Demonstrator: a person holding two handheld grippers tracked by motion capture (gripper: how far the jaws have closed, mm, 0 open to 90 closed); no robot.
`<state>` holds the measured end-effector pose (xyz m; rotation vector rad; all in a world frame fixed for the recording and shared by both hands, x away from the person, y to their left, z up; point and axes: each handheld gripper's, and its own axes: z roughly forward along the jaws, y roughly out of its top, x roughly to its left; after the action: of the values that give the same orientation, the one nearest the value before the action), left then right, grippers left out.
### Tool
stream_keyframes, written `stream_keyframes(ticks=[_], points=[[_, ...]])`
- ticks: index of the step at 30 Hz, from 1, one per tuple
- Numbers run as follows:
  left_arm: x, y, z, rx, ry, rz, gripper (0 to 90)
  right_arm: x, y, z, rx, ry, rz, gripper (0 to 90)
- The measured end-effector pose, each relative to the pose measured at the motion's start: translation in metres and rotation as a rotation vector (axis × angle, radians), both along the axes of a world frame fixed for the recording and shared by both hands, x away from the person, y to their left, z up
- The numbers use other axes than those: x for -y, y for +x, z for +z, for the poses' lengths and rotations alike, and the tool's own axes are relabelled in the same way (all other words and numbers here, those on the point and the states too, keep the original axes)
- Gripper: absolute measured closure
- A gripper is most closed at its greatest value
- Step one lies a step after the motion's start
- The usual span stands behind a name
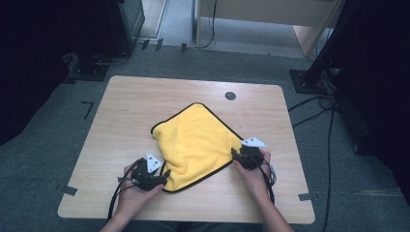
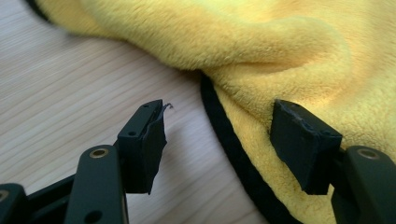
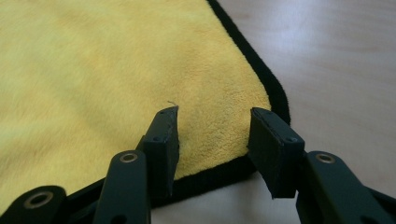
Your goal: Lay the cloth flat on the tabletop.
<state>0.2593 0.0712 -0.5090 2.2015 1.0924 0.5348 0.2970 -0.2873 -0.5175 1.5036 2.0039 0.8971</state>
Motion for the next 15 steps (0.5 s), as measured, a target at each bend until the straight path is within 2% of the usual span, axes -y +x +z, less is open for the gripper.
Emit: stream_keyframes(ticks=[2, 4, 7, 8, 9, 10, 11, 12, 13, 14, 15], points=[[-0.011, 0.004, 0.000, 0.001, 0.001, 0.027, 36.0, -0.001, -0.020, 0.000, -0.003, 0.004, -0.001, 53.1], [-0.019, 0.007, 0.000, 0.001, 0.001, 0.055, 36.1, -0.005, -0.051, -0.001, 0.007, 0.011, -0.013, 53.1], [-0.030, 0.011, 0.000, -0.012, -0.011, 0.080, 36.5, -0.020, -0.089, -0.001, 0.022, -0.025, -0.004, 55.5], [-0.031, 0.011, 0.000, -0.011, -0.006, 0.080, 36.5, -0.024, -0.097, -0.001, 0.031, -0.042, 0.005, 55.8], [-0.032, 0.011, 0.001, -0.012, -0.001, 0.079, 36.5, -0.029, -0.105, 0.000, 0.016, -0.048, 0.020, 55.6], [-0.033, 0.012, 0.001, -0.015, -0.008, 0.075, 36.6, -0.030, -0.108, 0.002, 0.002, -0.050, 0.034, 52.9], [-0.035, 0.013, 0.002, -0.009, -0.023, 0.064, 38.8, -0.030, -0.107, 0.004, -0.021, -0.049, 0.054, 45.0], [-0.037, 0.016, 0.002, -0.009, -0.059, 0.052, 40.8, -0.028, -0.102, 0.008, -0.039, -0.022, 0.071, 41.2], [-0.040, 0.020, 0.002, -0.013, -0.108, 0.055, 41.1, -0.025, -0.096, 0.013, -0.027, 0.013, 0.085, 42.0], [-0.043, 0.026, 0.003, -0.013, -0.134, 0.070, 41.2, -0.022, -0.087, 0.018, -0.004, 0.034, 0.090, 43.3], [-0.045, 0.033, 0.004, -0.016, -0.159, 0.092, 41.2, -0.020, -0.076, 0.024, 0.022, 0.033, 0.087, 44.9]])
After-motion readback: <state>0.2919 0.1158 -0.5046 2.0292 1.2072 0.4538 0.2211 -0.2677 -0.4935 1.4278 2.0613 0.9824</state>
